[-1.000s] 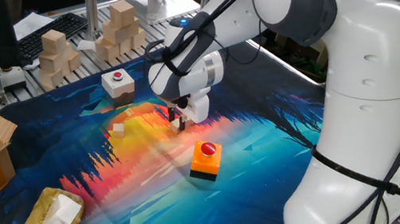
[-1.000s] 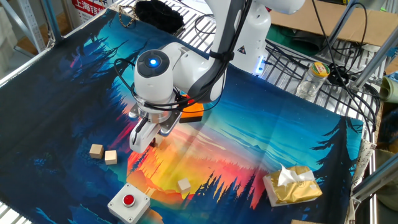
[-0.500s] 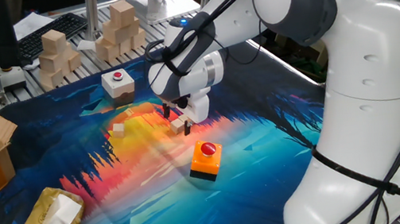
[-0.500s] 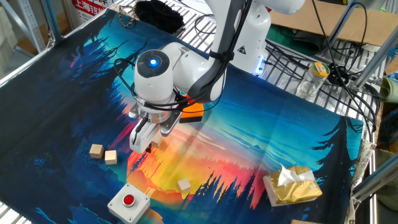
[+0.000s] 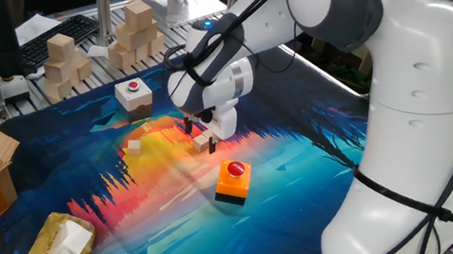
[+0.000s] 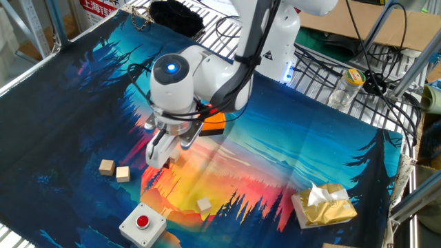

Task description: Stack the blocks into a pyramid shape

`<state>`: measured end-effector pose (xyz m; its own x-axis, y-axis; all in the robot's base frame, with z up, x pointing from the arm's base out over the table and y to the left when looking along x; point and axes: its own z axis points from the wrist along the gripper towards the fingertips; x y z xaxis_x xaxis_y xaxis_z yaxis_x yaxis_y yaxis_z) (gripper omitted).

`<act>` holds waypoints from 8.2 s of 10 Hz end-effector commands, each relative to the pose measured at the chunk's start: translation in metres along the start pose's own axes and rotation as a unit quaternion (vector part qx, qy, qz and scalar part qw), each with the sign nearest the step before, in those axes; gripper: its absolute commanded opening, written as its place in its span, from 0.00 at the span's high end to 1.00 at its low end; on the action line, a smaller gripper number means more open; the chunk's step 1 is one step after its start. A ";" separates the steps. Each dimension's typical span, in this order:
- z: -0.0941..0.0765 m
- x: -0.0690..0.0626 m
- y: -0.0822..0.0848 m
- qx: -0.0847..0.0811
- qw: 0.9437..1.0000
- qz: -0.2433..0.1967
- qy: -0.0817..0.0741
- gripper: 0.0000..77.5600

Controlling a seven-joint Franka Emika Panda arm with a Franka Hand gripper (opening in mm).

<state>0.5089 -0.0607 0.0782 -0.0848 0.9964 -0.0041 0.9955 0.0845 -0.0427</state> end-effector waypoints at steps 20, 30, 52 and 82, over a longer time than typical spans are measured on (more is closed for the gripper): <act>-0.028 0.114 0.036 -0.003 0.963 -0.269 0.004 0.00; -0.026 0.113 0.047 0.005 0.947 -0.321 -0.007 0.00; -0.007 0.137 0.081 -0.034 0.927 -0.374 0.021 0.00; -0.042 0.106 0.068 0.009 0.918 -0.396 0.013 0.99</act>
<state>0.5793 0.0812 0.0755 -0.7899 0.6122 0.0370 0.6129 0.7900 0.0147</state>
